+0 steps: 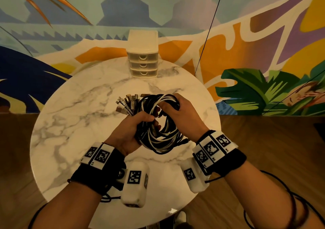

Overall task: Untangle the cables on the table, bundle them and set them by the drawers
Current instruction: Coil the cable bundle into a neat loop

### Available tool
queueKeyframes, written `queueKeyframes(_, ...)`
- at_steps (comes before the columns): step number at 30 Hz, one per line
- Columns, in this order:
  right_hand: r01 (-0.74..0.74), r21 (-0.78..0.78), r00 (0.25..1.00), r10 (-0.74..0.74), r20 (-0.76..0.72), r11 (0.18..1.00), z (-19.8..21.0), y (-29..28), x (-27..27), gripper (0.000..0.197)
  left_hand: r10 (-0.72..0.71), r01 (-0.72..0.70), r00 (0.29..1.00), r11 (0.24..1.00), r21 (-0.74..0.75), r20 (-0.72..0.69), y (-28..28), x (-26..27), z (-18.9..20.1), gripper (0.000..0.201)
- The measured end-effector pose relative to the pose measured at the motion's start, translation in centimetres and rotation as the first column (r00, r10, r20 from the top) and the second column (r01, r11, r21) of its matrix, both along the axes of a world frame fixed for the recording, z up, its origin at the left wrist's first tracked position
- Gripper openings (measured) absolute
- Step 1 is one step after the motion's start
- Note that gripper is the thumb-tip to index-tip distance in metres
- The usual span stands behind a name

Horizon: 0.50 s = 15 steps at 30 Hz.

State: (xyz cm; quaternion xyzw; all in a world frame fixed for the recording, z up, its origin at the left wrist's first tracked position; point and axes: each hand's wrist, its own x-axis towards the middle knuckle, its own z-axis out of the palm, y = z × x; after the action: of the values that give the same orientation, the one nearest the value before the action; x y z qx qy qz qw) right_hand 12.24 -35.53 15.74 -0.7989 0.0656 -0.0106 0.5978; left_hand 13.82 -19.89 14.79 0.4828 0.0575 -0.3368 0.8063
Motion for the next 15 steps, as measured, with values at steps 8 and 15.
queueKeyframes(8, 0.031, -0.092, 1.000, -0.030, 0.008, 0.995, -0.5, -1.5, 0.2, 0.025, -0.012, 0.017, 0.999, 0.991, 0.133, -0.043, -2.1, 0.6, 0.3, 0.022)
queueKeyframes(15, -0.024, -0.051, 0.999, 0.026, 0.027, 0.998, -0.1, -4.6, 1.3, 0.027, 0.075, -0.076, 0.997, 0.991, 0.109, 0.013, -5.2, 0.5, 1.0, 0.015)
